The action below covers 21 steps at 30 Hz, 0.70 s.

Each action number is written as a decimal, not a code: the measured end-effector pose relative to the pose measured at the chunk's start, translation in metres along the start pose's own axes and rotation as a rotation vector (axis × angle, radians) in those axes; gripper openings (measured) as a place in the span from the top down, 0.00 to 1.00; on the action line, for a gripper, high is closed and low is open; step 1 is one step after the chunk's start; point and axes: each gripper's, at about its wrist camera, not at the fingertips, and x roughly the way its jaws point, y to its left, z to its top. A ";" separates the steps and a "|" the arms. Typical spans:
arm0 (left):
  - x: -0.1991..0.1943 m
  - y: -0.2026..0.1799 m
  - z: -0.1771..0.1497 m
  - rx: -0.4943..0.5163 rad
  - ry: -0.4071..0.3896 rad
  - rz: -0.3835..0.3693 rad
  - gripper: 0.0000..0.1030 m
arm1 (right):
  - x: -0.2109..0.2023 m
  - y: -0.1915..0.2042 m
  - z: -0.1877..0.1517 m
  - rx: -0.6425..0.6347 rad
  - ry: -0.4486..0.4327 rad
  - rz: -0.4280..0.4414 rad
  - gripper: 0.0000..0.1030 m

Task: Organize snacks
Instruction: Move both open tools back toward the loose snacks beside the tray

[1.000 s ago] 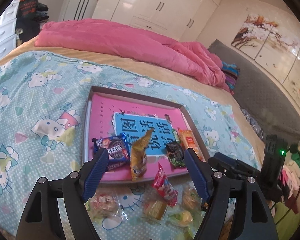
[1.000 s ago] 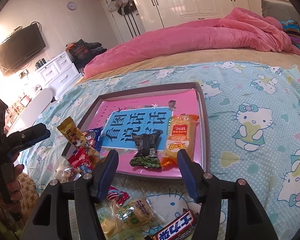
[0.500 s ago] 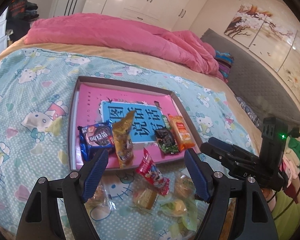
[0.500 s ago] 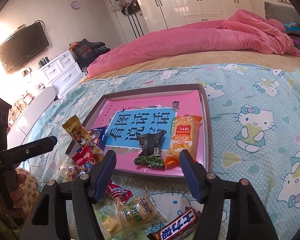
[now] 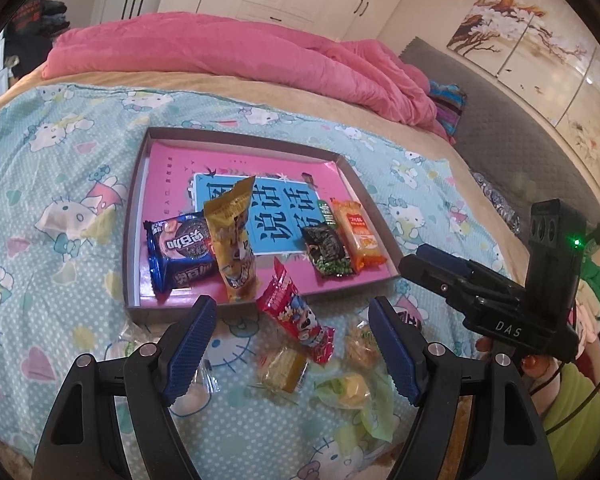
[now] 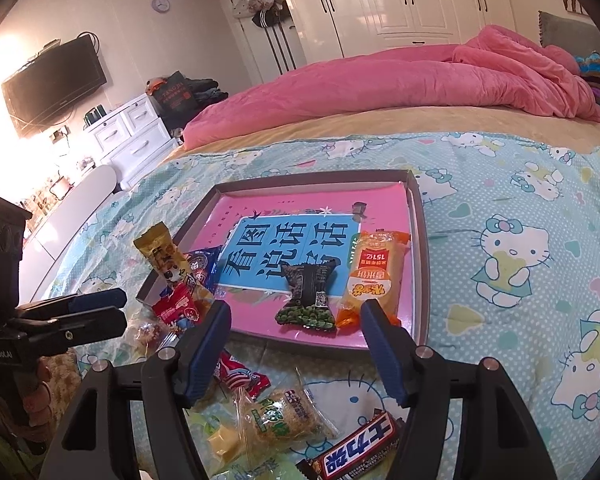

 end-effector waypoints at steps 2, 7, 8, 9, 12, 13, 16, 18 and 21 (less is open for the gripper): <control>-0.001 0.000 -0.001 -0.001 0.001 0.002 0.23 | -0.001 0.000 0.000 -0.001 -0.001 0.002 0.35; 0.000 0.001 -0.004 -0.006 0.016 0.008 0.23 | -0.004 0.002 -0.001 -0.009 0.004 0.009 0.35; -0.001 0.000 -0.005 -0.004 0.016 0.009 0.23 | -0.004 0.003 -0.001 -0.011 0.003 0.008 0.35; -0.001 0.000 -0.006 -0.003 0.016 0.010 0.23 | -0.005 0.003 -0.001 -0.013 0.004 0.010 0.35; -0.001 -0.001 -0.007 0.000 0.024 0.015 0.23 | -0.008 0.006 -0.002 -0.023 0.007 0.014 0.34; -0.001 -0.001 -0.007 0.000 0.028 0.018 0.23 | -0.009 0.007 -0.003 -0.030 0.009 0.014 0.33; 0.001 -0.001 -0.010 0.000 0.044 0.022 0.23 | -0.011 0.010 -0.006 -0.047 0.016 0.015 0.33; 0.002 -0.001 -0.011 0.003 0.054 0.031 0.23 | -0.012 0.012 -0.008 -0.054 0.022 0.017 0.32; 0.005 -0.002 -0.014 0.008 0.072 0.039 0.23 | -0.014 0.014 -0.012 -0.059 0.031 0.023 0.32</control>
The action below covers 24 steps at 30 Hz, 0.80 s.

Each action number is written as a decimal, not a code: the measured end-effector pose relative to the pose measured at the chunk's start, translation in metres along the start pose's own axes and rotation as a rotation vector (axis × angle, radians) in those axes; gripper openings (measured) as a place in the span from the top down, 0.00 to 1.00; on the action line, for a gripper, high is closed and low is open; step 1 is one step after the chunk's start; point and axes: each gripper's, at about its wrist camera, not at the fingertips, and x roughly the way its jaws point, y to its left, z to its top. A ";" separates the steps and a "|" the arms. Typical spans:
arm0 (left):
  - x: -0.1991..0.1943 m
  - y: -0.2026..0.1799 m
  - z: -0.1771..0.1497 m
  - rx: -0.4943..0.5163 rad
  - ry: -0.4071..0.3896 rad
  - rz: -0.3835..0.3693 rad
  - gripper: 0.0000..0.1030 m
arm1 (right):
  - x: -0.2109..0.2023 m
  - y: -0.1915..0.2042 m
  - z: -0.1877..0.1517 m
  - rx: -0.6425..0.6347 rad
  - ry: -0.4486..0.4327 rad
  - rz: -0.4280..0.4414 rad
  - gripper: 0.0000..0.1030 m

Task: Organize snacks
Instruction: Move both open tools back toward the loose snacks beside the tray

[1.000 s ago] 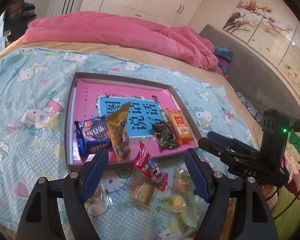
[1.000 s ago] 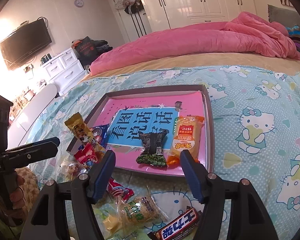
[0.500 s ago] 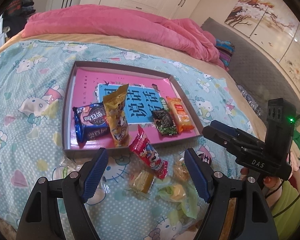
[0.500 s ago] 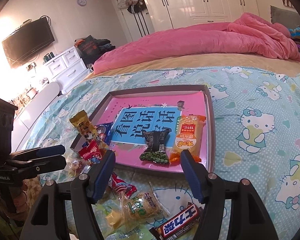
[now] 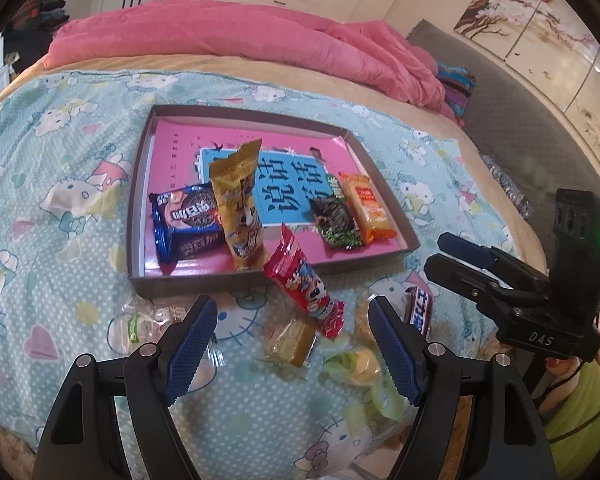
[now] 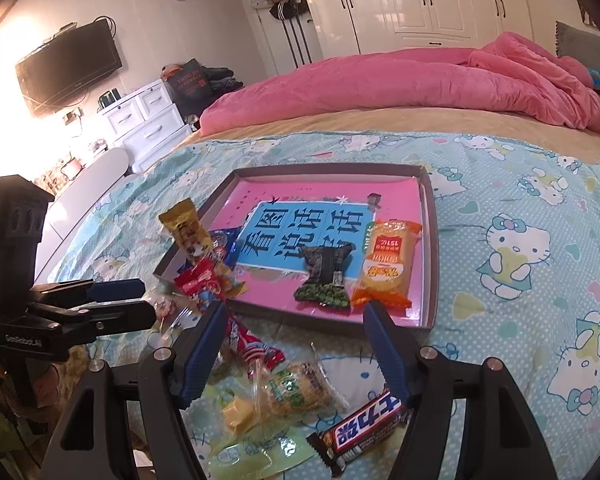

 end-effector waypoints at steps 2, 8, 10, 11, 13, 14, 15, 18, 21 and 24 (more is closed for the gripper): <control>0.002 -0.001 -0.001 0.004 0.012 0.001 0.23 | -0.001 0.001 -0.002 -0.003 0.005 0.001 0.32; 0.006 -0.003 -0.003 0.015 0.034 0.003 0.23 | -0.002 0.002 -0.004 0.000 0.014 0.003 0.32; 0.006 -0.004 -0.004 0.018 0.036 0.002 0.23 | -0.002 0.002 -0.005 0.002 0.019 0.003 0.31; 0.006 -0.004 -0.004 0.019 0.036 0.002 0.23 | -0.002 0.002 -0.006 0.002 0.021 0.003 0.31; 0.007 -0.004 -0.004 0.021 0.040 0.004 0.23 | -0.003 0.002 -0.006 0.000 0.022 0.003 0.30; 0.007 -0.004 -0.004 0.021 0.043 0.007 0.23 | -0.003 0.003 -0.007 -0.001 0.024 0.003 0.29; 0.009 -0.004 -0.004 0.021 0.048 0.010 0.23 | -0.002 0.003 -0.007 -0.002 0.027 0.003 0.27; 0.014 -0.004 -0.006 0.024 0.070 0.017 0.23 | -0.001 0.004 -0.009 -0.004 0.042 0.005 0.26; 0.019 -0.006 -0.008 0.035 0.091 0.023 0.23 | 0.003 0.005 -0.011 -0.012 0.061 0.004 0.26; 0.023 -0.009 -0.010 0.051 0.108 0.029 0.23 | 0.008 0.006 -0.013 -0.020 0.082 0.003 0.26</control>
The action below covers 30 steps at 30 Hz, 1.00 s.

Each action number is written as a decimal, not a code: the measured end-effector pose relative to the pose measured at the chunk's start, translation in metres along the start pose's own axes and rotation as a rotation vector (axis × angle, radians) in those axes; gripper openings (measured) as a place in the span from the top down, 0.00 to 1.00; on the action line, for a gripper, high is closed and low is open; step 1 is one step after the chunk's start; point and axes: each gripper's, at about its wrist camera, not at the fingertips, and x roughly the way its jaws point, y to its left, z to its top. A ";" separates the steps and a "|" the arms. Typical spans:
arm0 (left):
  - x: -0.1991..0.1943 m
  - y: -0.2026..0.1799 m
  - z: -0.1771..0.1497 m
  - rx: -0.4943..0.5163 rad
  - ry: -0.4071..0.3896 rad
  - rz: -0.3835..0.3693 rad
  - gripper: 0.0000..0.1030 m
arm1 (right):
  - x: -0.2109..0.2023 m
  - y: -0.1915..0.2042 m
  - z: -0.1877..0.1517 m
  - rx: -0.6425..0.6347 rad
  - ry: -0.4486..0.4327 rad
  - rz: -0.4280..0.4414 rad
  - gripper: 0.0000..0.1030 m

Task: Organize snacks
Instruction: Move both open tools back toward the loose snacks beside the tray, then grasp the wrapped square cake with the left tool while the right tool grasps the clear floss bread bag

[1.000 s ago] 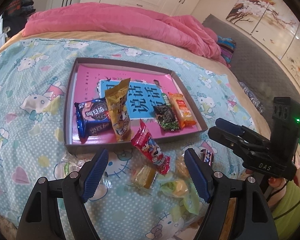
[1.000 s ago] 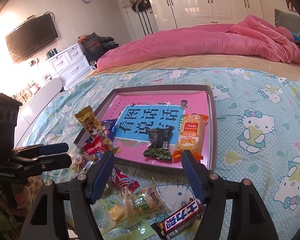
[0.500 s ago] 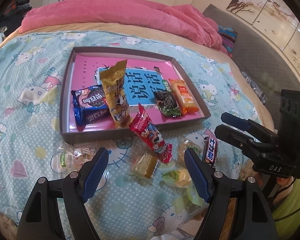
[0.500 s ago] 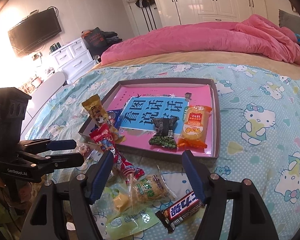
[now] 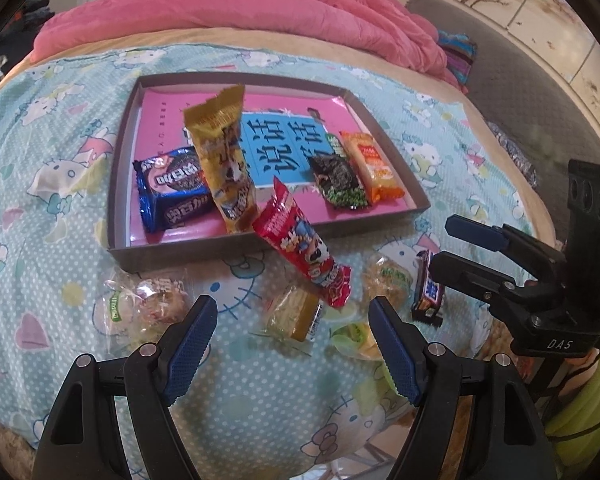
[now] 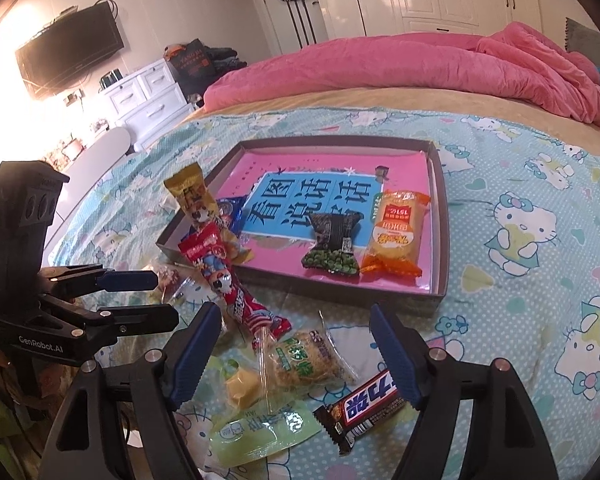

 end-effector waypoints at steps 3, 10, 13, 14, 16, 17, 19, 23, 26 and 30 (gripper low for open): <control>0.006 -0.001 -0.001 0.007 0.016 0.002 0.23 | 0.007 0.001 -0.003 -0.003 0.031 0.008 0.26; 0.018 -0.004 -0.005 0.020 0.061 -0.002 0.23 | 0.020 0.003 -0.009 -0.024 0.092 -0.005 0.26; 0.023 -0.005 -0.005 0.022 0.077 0.003 0.23 | 0.024 0.004 -0.012 -0.040 0.111 -0.018 0.26; 0.025 -0.004 -0.006 0.021 0.082 0.006 0.23 | 0.026 0.005 -0.013 -0.046 0.121 -0.026 0.26; 0.027 -0.003 -0.006 0.021 0.090 0.010 0.23 | 0.030 0.005 -0.014 -0.051 0.138 -0.033 0.26; 0.028 -0.003 -0.006 0.021 0.094 0.014 0.23 | 0.031 0.005 -0.015 -0.053 0.145 -0.035 0.26; 0.031 -0.003 -0.005 0.022 0.097 0.016 0.23 | 0.035 0.005 -0.016 -0.057 0.160 -0.041 0.26; 0.039 -0.006 -0.004 0.030 0.105 0.021 0.23 | 0.041 0.005 -0.019 -0.069 0.183 -0.060 0.26; 0.044 -0.008 -0.004 0.035 0.111 0.024 0.23 | 0.046 0.005 -0.021 -0.087 0.202 -0.091 0.26; 0.049 -0.010 -0.003 0.038 0.117 0.023 0.23 | 0.052 0.004 -0.022 -0.092 0.221 -0.108 0.26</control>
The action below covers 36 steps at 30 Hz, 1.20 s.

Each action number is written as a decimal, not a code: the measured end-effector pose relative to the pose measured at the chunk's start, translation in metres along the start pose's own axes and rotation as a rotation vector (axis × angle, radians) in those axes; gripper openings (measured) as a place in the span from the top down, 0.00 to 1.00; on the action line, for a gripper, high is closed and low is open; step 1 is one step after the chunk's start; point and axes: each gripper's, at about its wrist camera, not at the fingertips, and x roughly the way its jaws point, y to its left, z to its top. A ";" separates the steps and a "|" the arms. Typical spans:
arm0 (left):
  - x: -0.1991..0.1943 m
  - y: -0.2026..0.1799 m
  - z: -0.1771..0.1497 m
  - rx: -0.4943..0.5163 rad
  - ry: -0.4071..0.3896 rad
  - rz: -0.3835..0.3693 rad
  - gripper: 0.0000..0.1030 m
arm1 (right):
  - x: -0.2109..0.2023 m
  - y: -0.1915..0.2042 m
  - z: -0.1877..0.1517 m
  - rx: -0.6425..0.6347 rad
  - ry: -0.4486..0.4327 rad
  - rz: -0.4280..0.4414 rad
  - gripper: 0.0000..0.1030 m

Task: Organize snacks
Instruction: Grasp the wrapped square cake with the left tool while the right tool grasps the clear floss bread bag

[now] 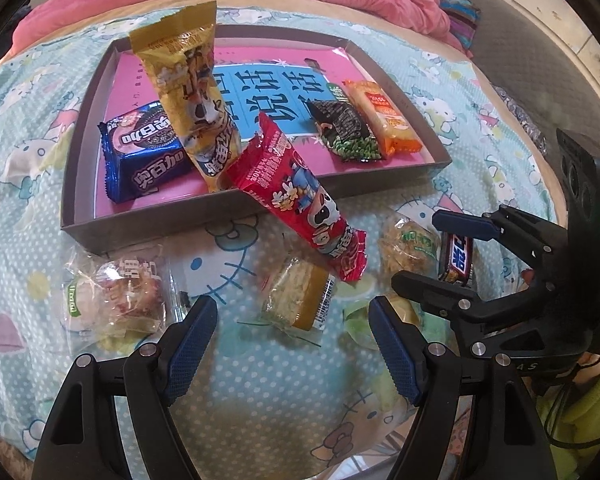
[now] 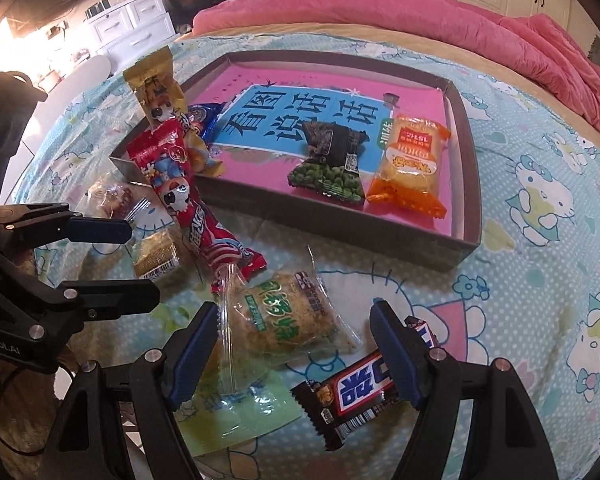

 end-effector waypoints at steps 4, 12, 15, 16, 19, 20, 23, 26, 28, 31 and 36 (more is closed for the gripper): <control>0.004 -0.002 0.001 0.003 0.007 -0.009 0.23 | 0.004 0.000 0.000 -0.013 0.008 -0.022 0.26; 0.012 -0.001 0.005 -0.005 0.007 -0.018 0.23 | 0.013 0.001 0.001 -0.037 0.021 -0.057 0.28; 0.014 0.001 0.007 -0.006 0.006 -0.012 0.27 | 0.015 0.002 0.001 -0.047 0.025 -0.076 0.31; 0.015 0.001 0.008 -0.004 0.007 -0.011 0.28 | 0.016 0.003 0.001 -0.055 0.029 -0.088 0.35; 0.017 0.001 0.008 0.006 0.007 -0.001 0.30 | 0.018 0.005 0.000 -0.075 0.034 -0.133 0.40; 0.018 -0.001 0.008 0.014 0.006 0.006 0.31 | 0.018 0.004 0.000 -0.075 0.032 -0.136 0.40; 0.019 -0.005 0.008 0.037 0.003 0.019 0.35 | 0.017 0.001 0.001 -0.059 0.026 -0.123 0.41; 0.021 -0.009 0.008 0.058 0.003 0.034 0.40 | 0.015 -0.002 0.002 -0.044 0.021 -0.108 0.41; 0.023 -0.010 0.008 0.072 0.006 0.046 0.42 | 0.013 -0.004 0.003 -0.030 0.016 -0.095 0.41; 0.023 -0.013 0.007 0.105 0.004 0.073 0.48 | 0.009 -0.007 0.004 -0.008 0.003 -0.074 0.42; 0.021 -0.015 0.005 0.138 0.004 0.086 0.57 | 0.002 -0.010 0.005 0.020 -0.023 -0.042 0.43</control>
